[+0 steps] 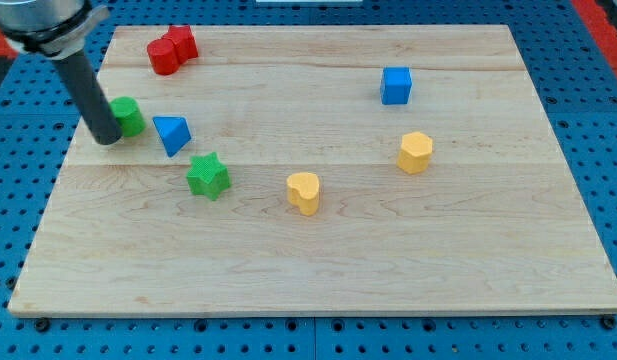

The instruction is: Make the red circle and the green circle diagonal to each other

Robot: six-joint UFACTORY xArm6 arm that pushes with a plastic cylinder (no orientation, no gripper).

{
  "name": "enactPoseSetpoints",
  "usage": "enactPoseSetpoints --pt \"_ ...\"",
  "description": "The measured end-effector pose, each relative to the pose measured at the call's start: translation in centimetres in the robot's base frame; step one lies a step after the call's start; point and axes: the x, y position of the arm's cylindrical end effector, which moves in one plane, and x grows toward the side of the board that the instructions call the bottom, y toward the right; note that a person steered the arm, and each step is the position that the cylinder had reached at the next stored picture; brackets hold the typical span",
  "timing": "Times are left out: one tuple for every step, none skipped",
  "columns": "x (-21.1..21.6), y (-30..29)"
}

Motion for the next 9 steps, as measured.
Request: enactPoseSetpoints --pt "-3.2 0.5" --pt "-3.3 -0.2" --pt "-4.8 -3.2" --pt "-6.0 -1.4" --pt "-6.1 2.2" --pt "-8.8 -6.2" --pt "-11.4 -5.8" --pt "-14.3 -2.1" --pt "-14.6 3.4"
